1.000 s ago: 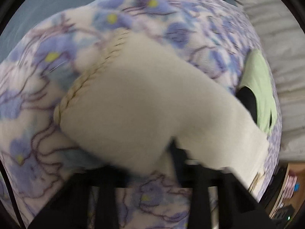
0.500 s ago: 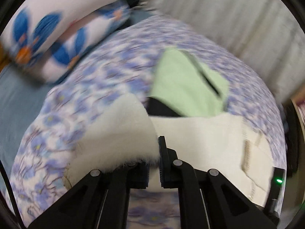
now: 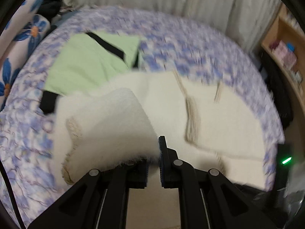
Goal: Fold large clothes
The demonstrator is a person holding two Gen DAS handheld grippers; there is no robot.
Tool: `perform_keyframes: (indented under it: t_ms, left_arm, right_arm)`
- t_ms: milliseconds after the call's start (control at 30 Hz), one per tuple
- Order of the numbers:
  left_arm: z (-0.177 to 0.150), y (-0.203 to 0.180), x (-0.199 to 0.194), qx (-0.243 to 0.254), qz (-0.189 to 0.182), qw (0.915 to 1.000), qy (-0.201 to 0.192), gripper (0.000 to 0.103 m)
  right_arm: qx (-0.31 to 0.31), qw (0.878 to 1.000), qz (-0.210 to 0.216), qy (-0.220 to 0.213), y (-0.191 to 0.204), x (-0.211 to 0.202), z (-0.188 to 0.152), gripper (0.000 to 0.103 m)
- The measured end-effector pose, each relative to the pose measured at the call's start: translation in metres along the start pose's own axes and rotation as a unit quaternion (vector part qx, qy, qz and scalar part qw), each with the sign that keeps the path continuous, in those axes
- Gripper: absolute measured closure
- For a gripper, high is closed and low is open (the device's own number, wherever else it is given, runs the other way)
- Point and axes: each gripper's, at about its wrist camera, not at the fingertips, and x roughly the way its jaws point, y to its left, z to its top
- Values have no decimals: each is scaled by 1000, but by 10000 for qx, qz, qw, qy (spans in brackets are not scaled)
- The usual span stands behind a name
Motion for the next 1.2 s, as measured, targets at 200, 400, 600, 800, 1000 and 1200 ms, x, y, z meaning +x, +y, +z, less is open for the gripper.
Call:
perform_keyframes:
  t_ms: [200, 400, 600, 800, 1000, 1200]
  left_arm:
    - [-37, -18, 48, 137, 190, 9971, 720, 75]
    - [-47, -6, 37, -279, -238, 9954, 886, 32]
    - [-55, 19, -2, -613, -140, 9954, 718, 31]
    - [-64, 82, -40, -1191, 320, 9908, 559, 31]
    - [-72, 140, -50, -1714, 728, 9811, 534, 31]
    - [-78, 157, -46, -1919, 760, 9768, 572, 31]
  right_arm:
    - [22, 10000, -47, -25, -37, -5, 1, 69]
    - [-390, 9990, 217, -57, -29, -6, 2, 69]
    - [-1080, 9925, 541, -181, 11, -12, 7, 69]
    - [-1959, 9763, 857, -318, 69, -12, -1, 51]
    - [-3188, 9438, 738, -478, 131, -3, -28, 50]
    - [-4018, 9124, 218, -752, 166, 9, -52, 50]
